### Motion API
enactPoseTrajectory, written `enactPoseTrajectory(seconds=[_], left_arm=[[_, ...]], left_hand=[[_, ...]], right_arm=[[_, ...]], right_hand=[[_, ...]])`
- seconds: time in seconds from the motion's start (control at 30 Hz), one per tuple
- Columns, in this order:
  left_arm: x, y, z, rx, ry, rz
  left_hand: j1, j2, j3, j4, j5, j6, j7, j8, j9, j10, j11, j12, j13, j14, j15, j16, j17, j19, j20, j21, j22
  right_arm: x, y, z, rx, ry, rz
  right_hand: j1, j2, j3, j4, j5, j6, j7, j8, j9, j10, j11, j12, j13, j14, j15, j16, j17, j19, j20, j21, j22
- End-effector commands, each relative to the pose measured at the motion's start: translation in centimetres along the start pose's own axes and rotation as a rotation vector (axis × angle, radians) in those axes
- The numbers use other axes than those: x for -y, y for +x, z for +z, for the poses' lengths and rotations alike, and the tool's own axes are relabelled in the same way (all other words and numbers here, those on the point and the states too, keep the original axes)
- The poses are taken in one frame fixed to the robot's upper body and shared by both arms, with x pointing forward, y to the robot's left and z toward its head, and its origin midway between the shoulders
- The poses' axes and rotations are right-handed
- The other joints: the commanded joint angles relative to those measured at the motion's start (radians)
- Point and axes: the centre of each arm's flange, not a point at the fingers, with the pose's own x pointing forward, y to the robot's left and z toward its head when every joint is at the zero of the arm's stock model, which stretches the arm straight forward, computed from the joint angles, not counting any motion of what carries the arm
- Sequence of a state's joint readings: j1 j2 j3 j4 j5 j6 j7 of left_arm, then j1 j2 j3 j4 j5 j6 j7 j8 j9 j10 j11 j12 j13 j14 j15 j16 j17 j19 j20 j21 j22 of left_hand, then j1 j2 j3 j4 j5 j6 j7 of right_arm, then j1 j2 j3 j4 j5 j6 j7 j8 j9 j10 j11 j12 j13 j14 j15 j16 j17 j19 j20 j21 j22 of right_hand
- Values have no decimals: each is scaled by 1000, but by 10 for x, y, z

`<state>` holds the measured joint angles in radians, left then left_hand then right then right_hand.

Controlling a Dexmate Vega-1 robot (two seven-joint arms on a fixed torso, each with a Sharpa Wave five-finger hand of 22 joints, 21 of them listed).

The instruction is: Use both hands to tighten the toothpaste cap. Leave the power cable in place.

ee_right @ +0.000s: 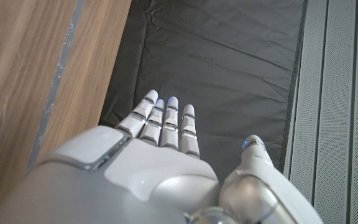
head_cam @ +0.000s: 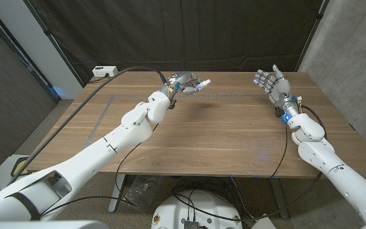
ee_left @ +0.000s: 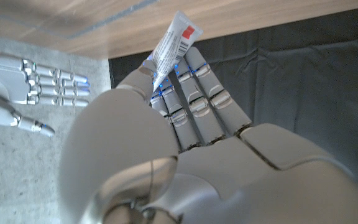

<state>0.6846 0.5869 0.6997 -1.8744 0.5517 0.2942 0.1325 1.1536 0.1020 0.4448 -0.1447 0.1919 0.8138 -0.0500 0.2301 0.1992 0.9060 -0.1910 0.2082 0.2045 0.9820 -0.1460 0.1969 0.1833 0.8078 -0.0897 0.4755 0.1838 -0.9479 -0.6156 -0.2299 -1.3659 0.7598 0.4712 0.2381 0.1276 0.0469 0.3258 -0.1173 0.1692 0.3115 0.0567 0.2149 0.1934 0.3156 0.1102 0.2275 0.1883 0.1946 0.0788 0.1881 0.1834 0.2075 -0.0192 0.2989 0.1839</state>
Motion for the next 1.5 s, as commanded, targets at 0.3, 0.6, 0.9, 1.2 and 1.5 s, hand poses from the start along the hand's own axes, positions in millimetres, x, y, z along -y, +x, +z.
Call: enactPoseTrajectory(seconds=[0.3,0.6,0.9,1.2,1.5], left_arm=[[-1,12,8,119,-223,124],[7,20,7,159,-324,193],[14,28,14,196,-355,164],[25,30,23,231,-381,139],[28,24,18,218,-401,155]], left_hand=[[5,-8,20,0,12,21,4,-3,1,6,30,-8,2,12,-66,6,4,8,-23,13,4],[-2,-13,25,3,13,9,6,-12,1,-13,43,-16,2,-14,-63,-3,5,-10,-22,9,4],[-7,-16,26,5,13,6,3,-14,1,-16,42,-15,3,-18,-63,-3,6,-14,-21,9,3],[-10,-15,29,7,14,9,6,-14,2,-14,44,-14,3,-17,-64,0,6,-16,-19,10,3],[-11,-13,33,7,15,9,6,-14,2,-14,43,-14,3,-16,-61,1,7,-17,-18,11,4]], right_arm=[[-24,18,0,55,28,54],[-44,28,2,105,23,89],[-66,36,3,116,9,142],[-81,43,18,136,-82,184],[-97,46,20,122,-79,250]], right_hand=[[12,-3,1,-6,8,28,-14,8,2,27,-8,15,5,0,-3,-1,5,-7,3,-10,1],[10,-4,0,-5,8,50,-36,13,3,26,-12,14,5,-19,-2,-6,6,-24,5,-22,2],[-3,-5,-8,2,7,53,-83,1,5,-40,-32,-9,8,-119,41,-18,7,-148,48,-82,4],[-15,-7,-15,6,5,58,-92,-3,4,-84,-35,-20,8,-183,54,-17,7,-251,60,-115,6],[-31,-12,-26,13,6,63,-107,-7,3,-139,-28,-30,7,-235,95,-16,4,-328,138,-118,9]])
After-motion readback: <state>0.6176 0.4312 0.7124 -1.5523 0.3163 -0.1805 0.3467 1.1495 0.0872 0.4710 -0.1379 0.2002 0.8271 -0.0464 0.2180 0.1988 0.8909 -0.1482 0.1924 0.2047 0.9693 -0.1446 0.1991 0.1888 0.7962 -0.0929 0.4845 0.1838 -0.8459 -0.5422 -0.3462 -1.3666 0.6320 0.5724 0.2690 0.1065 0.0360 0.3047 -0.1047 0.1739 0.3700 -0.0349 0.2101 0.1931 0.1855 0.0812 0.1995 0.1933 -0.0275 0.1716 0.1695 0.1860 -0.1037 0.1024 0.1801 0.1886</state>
